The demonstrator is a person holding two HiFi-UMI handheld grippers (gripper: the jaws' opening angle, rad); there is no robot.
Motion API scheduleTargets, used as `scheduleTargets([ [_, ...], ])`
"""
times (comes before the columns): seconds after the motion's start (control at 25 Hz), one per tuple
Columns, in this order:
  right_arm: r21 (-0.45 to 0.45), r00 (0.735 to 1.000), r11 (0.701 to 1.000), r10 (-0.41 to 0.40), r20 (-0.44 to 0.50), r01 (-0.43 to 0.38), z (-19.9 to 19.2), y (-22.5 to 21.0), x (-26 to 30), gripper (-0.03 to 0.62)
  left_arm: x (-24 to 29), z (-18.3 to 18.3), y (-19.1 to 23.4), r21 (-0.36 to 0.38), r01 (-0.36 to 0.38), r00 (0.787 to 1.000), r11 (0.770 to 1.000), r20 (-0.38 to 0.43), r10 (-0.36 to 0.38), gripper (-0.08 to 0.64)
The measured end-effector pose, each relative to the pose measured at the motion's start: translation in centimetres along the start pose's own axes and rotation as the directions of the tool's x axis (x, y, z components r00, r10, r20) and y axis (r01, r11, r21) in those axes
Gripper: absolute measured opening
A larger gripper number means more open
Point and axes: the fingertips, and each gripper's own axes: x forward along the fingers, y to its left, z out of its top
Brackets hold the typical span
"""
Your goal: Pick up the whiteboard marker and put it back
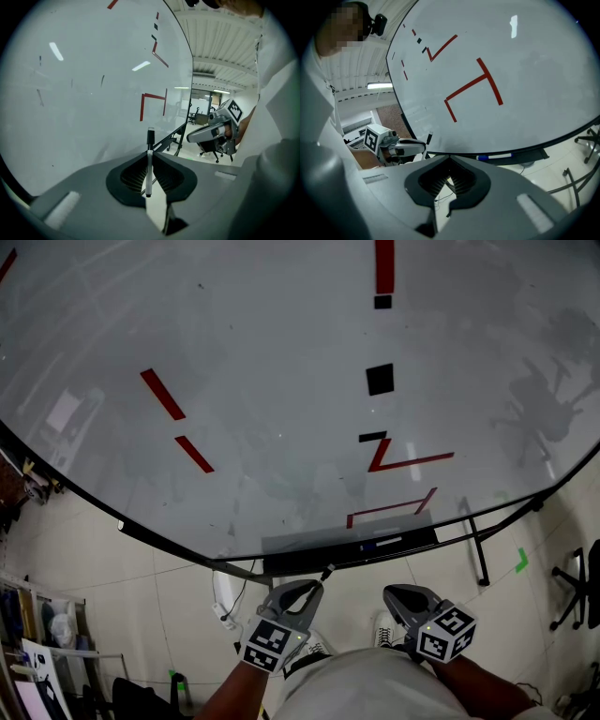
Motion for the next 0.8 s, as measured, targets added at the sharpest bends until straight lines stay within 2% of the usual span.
scheduleTargets([
  [0.16,0.0,1.0,1.0,-0.002,-0.001,0.002,0.0,-0.2,0.2,0.002,0.6,-0.6,0.8,0.098,-0.041,0.998,0.994,-0.044,0.045,0.053],
  [0.52,0.001,1.0,1.0,-0.002,-0.008,0.002,0.0,-0.4,0.8,0.002,2.0,-0.9,1.6,0.257,-0.06,0.991,0.965,-0.099,0.088,0.052],
  [0.8,0.002,1.0,1.0,-0.012,-0.008,0.012,0.1,-0.8,0.8,0.002,2.7,-1.6,1.9,0.293,-0.048,0.987,0.955,-0.134,0.09,0.053],
])
